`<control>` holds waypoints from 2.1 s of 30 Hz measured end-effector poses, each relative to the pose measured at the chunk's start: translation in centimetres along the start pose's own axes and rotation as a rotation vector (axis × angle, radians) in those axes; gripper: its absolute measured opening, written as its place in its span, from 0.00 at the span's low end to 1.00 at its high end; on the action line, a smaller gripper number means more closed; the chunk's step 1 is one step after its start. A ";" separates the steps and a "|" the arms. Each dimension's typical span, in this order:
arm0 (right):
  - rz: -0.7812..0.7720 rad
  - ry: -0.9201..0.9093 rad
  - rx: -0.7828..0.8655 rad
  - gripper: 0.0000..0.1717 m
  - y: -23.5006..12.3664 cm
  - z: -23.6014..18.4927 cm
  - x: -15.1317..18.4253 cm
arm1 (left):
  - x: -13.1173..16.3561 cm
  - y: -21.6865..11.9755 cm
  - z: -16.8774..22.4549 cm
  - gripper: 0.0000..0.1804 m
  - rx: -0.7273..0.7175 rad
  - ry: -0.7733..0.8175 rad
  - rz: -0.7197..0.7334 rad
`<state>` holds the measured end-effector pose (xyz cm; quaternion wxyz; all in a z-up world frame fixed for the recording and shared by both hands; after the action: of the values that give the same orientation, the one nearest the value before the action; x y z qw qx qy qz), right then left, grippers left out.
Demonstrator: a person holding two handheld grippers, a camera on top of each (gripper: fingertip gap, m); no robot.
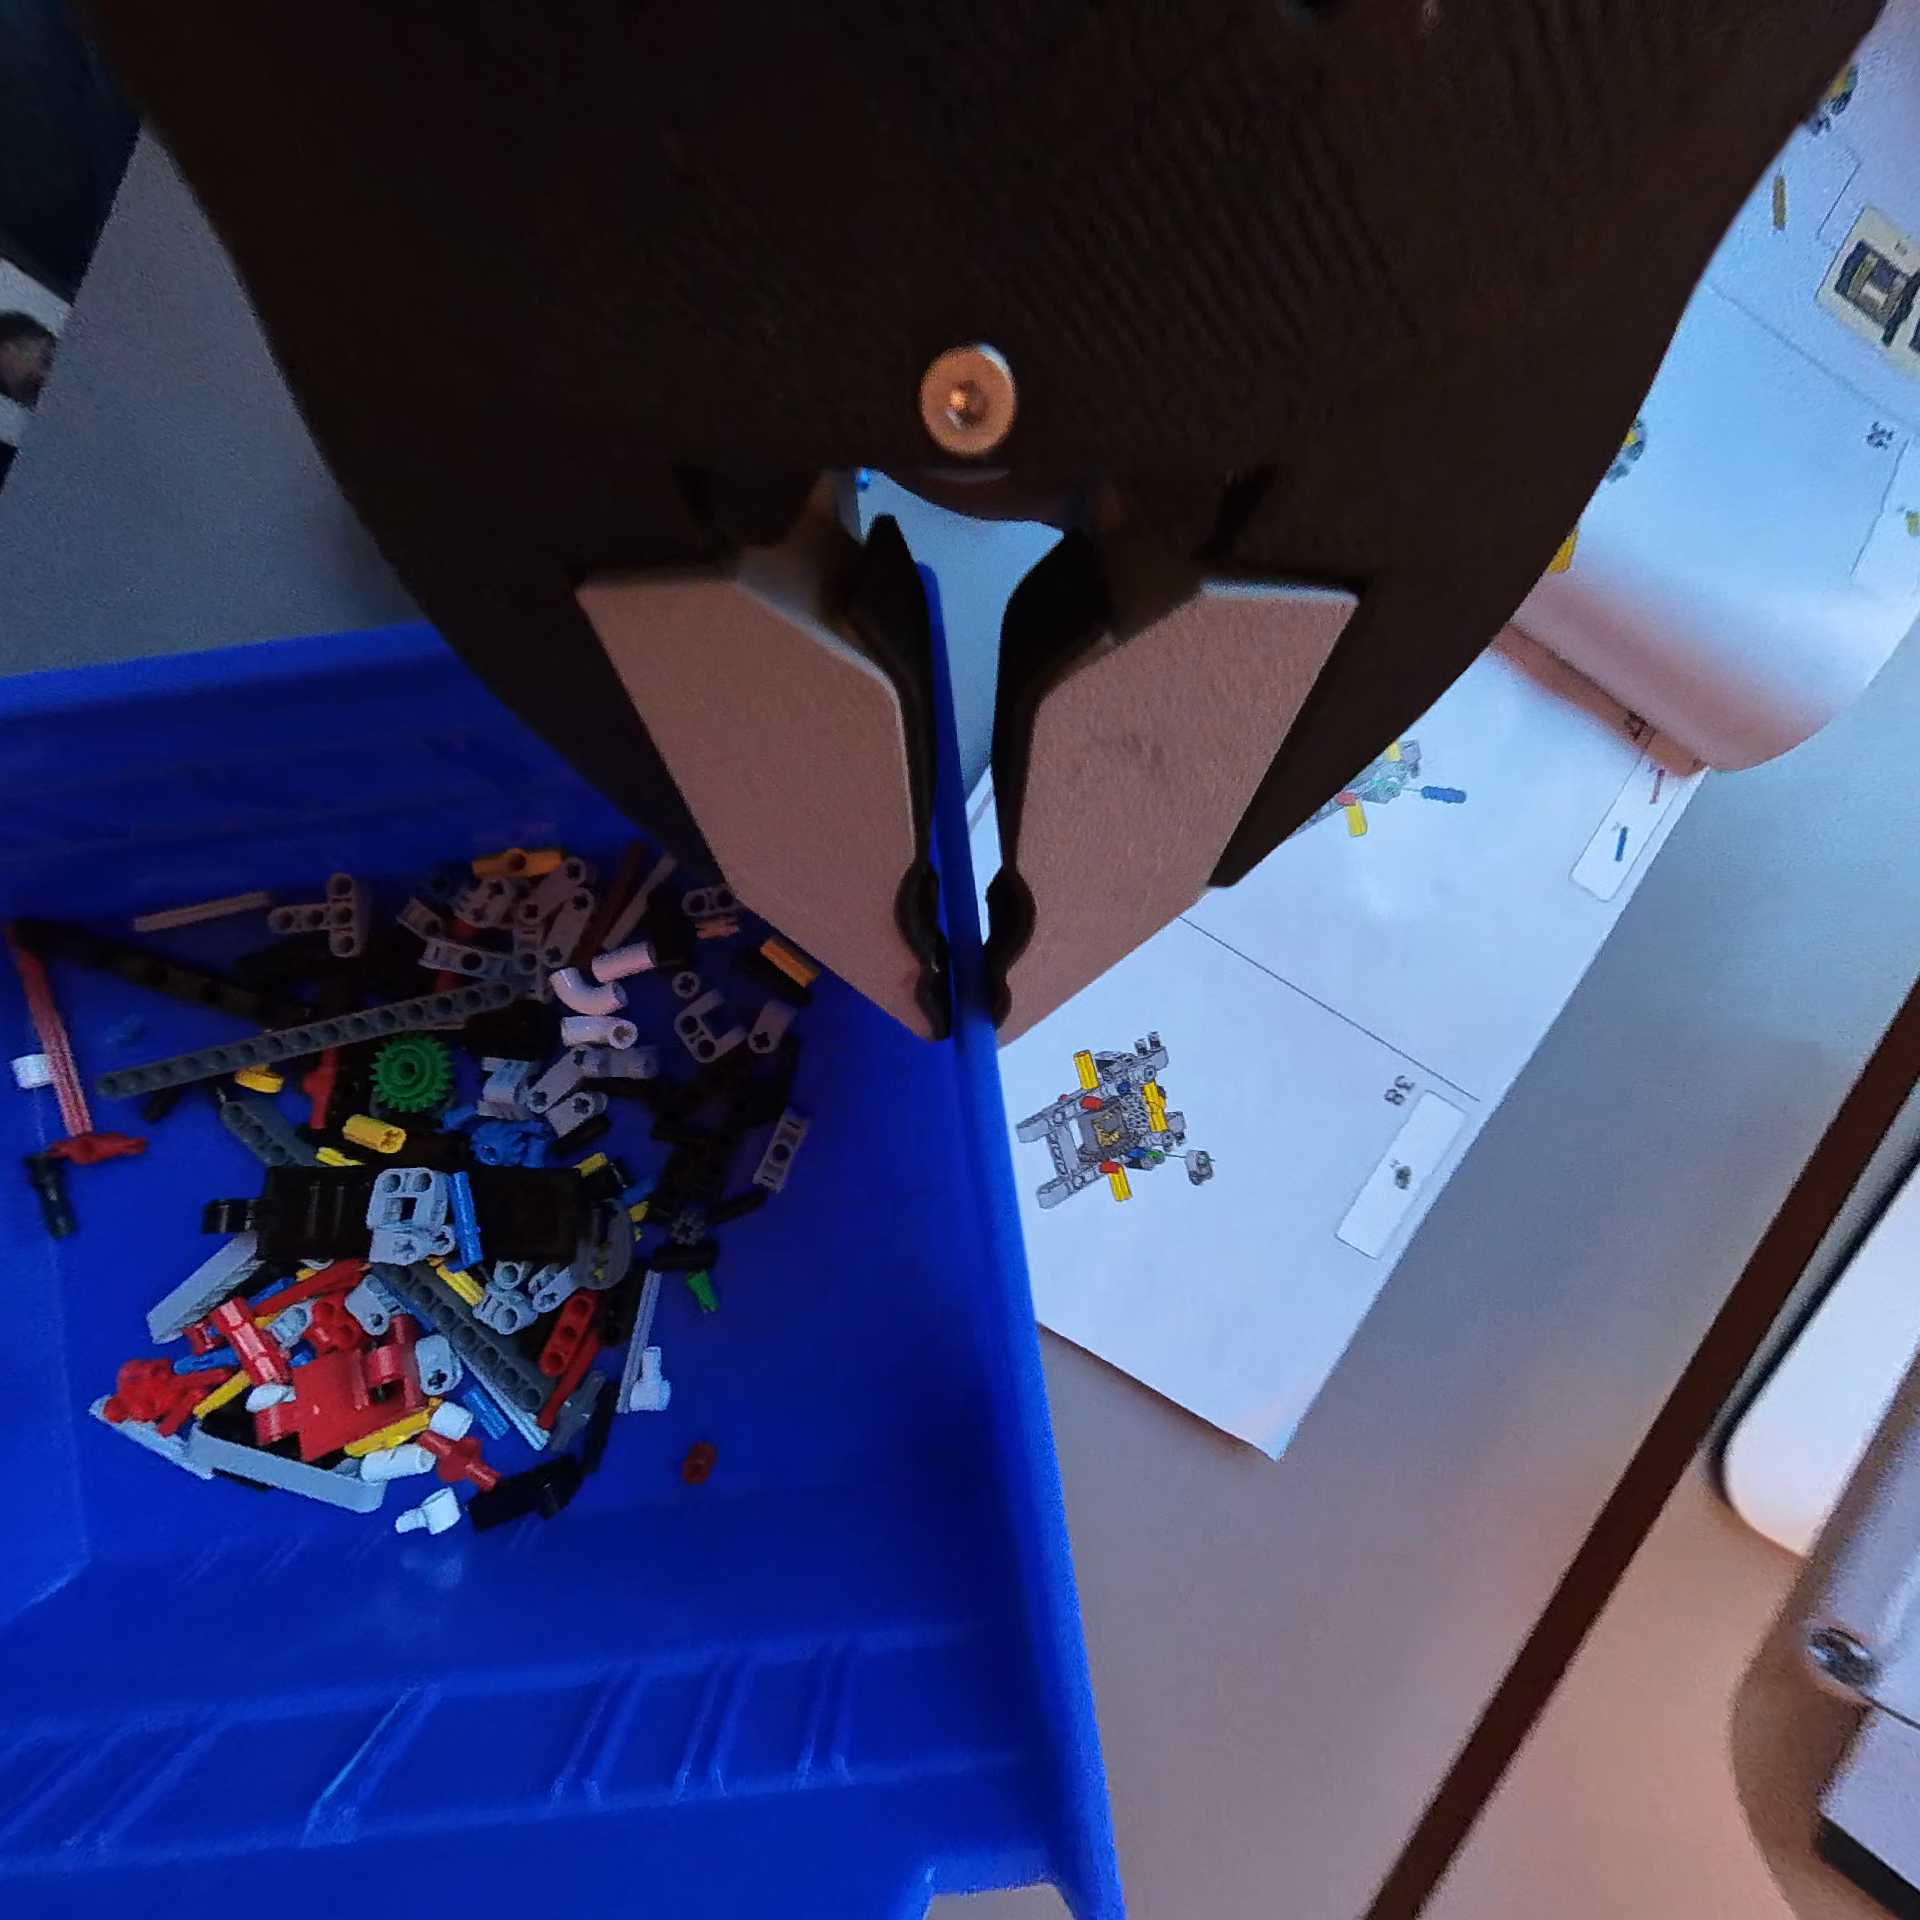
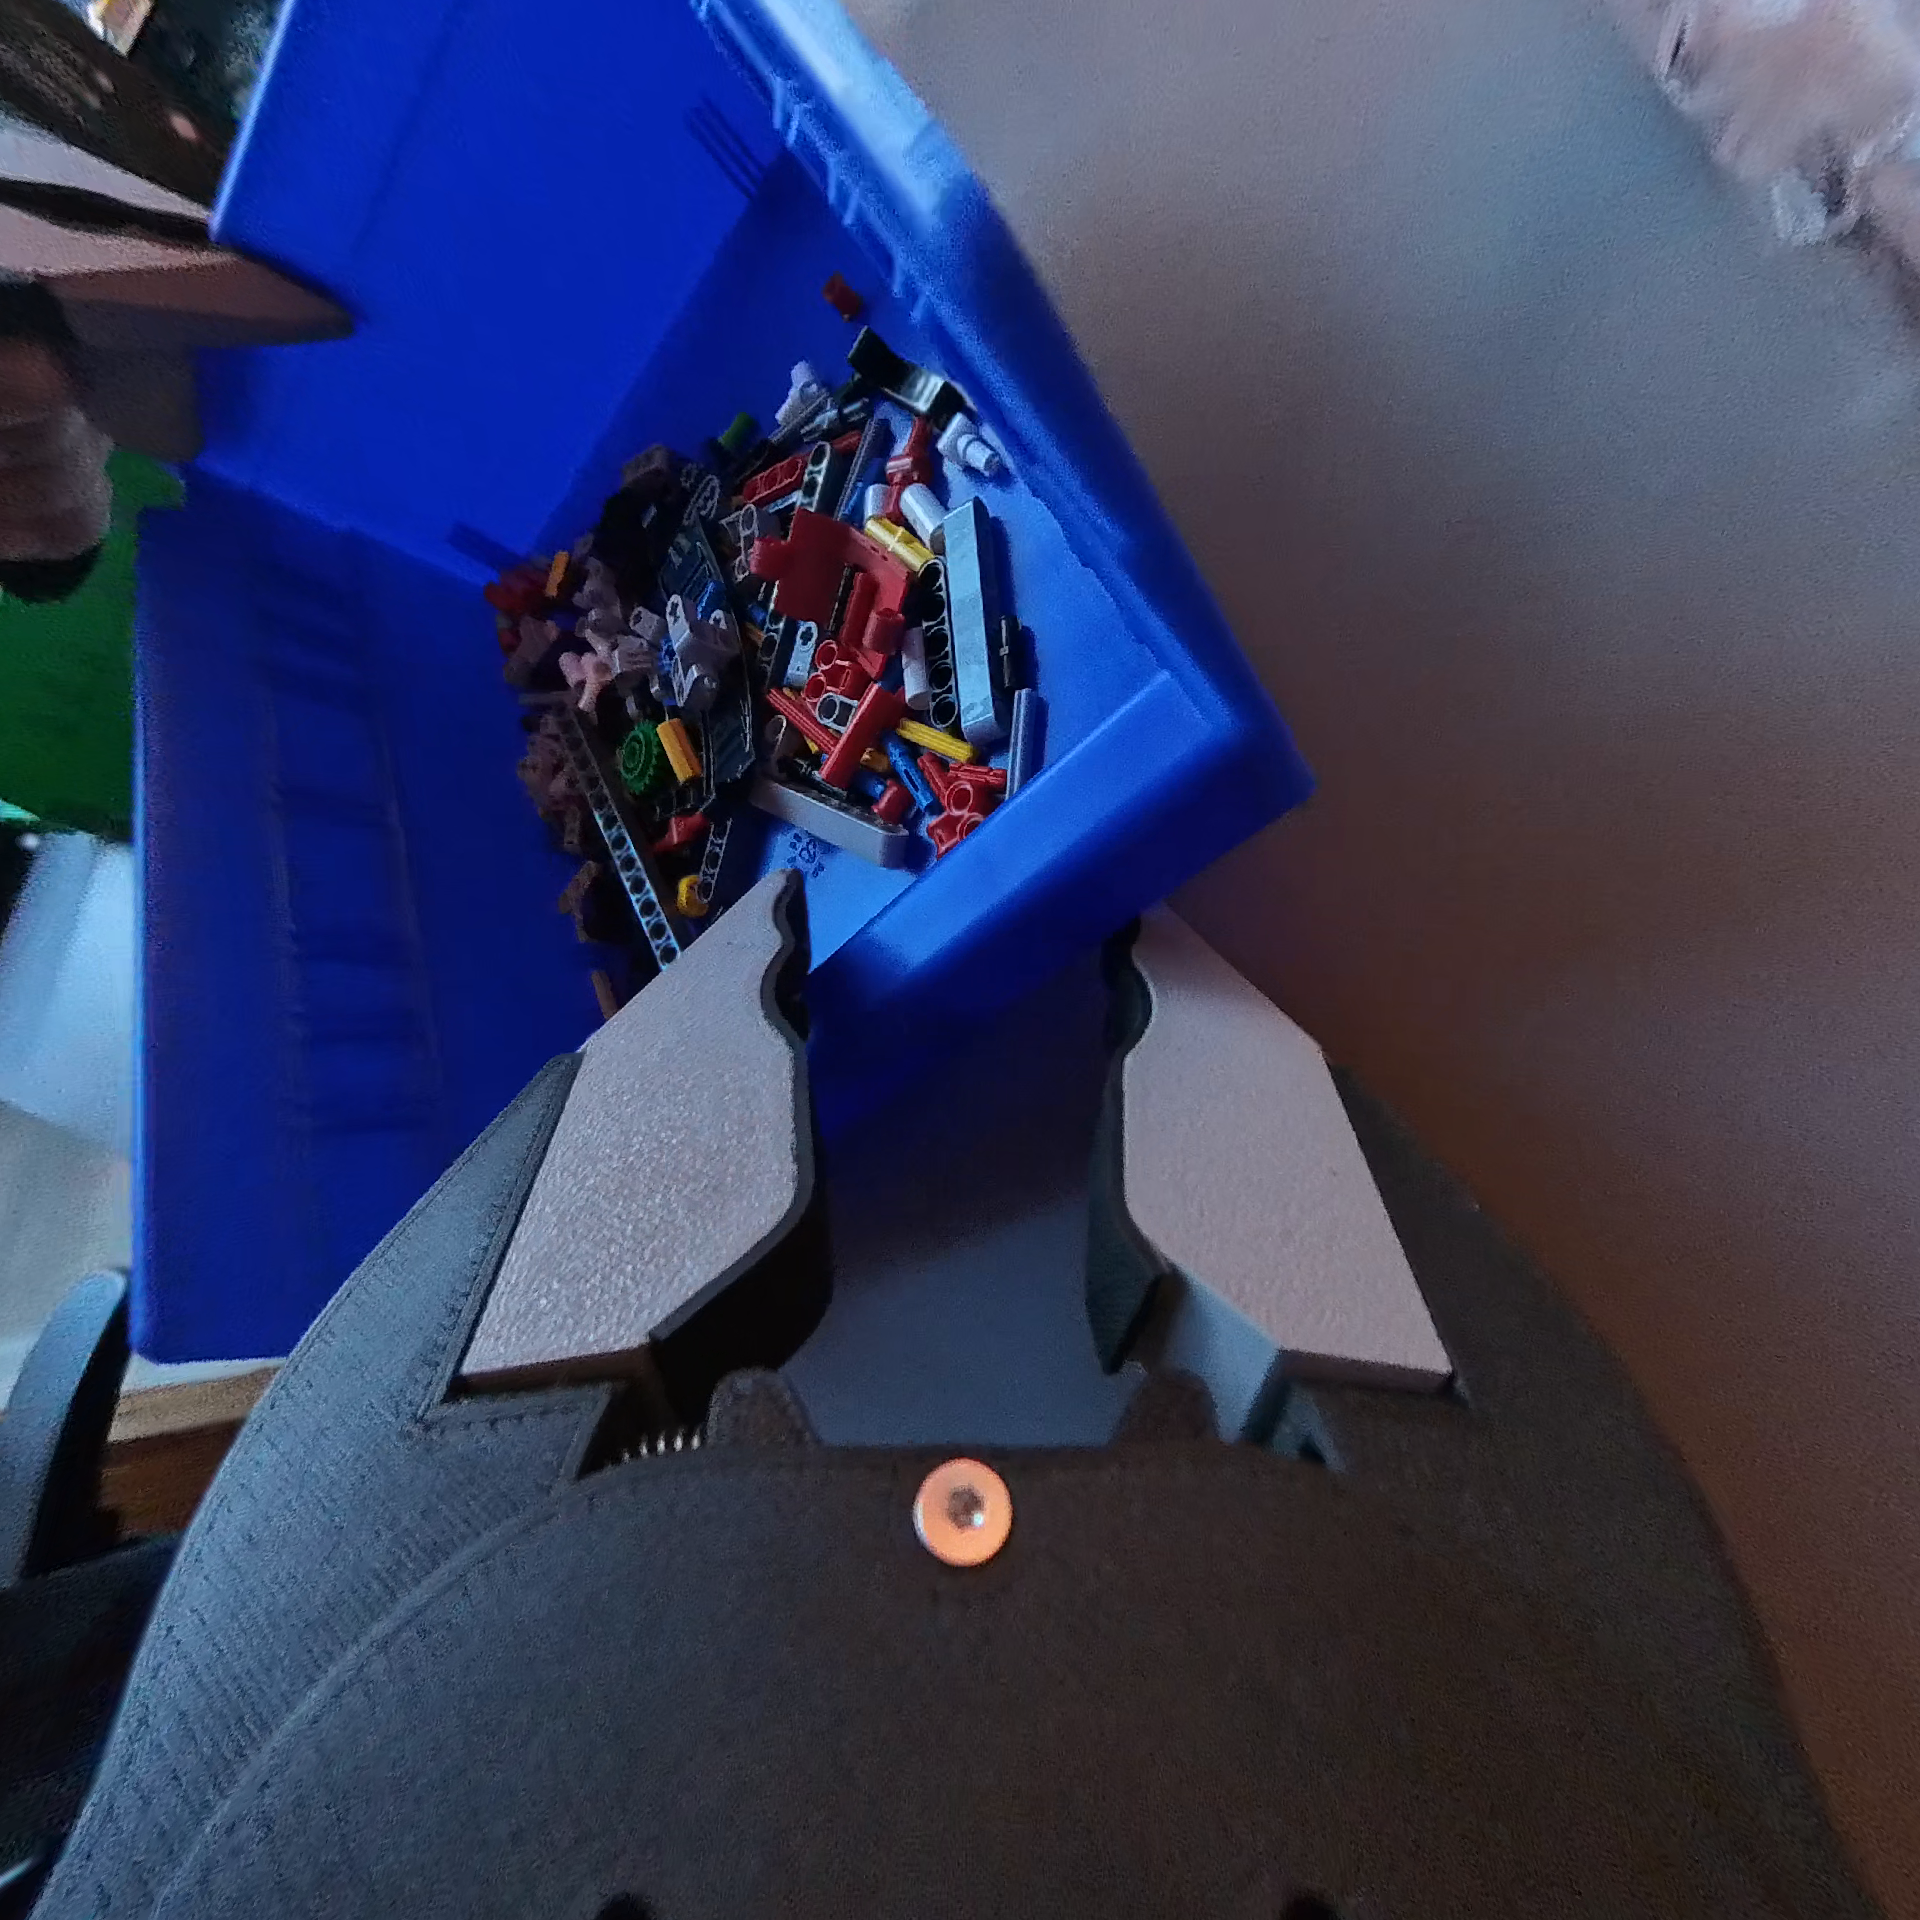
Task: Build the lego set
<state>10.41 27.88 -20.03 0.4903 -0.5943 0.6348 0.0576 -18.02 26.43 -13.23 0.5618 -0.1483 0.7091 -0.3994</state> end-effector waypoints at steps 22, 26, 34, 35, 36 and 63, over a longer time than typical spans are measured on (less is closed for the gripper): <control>0.072 -0.163 -0.007 0.25 6.8 -12.8 -8.9 | 2.3 -12.4 -11.1 0.00 -0.196 -0.136 0.052; 0.078 -0.161 -0.025 0.25 10.0 -16.4 -9.6 | 3.6 -15.0 -14.7 0.00 -0.252 -0.173 0.050; 0.123 -0.163 -0.071 0.24 15.8 -24.1 -8.3 | 8.0 -21.0 -20.7 0.01 -0.340 -0.226 0.059; 0.128 -0.164 -0.072 0.24 16.5 -25.0 -8.0 | 8.6 -21.6 -21.4 0.01 -0.350 -0.233 0.060; 0.132 -0.167 -0.069 0.25 17.1 -25.7 -7.7 | 9.2 -22.0 -22.0 0.01 -0.355 -0.241 0.061; 0.308 -0.587 0.175 0.26 20.6 -32.0 -4.8 | 20.0 -18.0 -27.1 0.07 -0.407 -0.172 -0.019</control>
<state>-24.88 16.16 -10.81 0.6868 -0.4054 0.5515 0.2446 -53.58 12.57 -12.23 0.5750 -0.2987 0.7232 -0.2392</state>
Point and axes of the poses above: each gripper's, where its closed fingertips meet, y out along the fingers, x out of its underside, z = x × y across the jaws, the point moved 3 cm from there along -y, back along the fingers, and after that the axes turned 4 degrees about z, right-handed, at the moved point
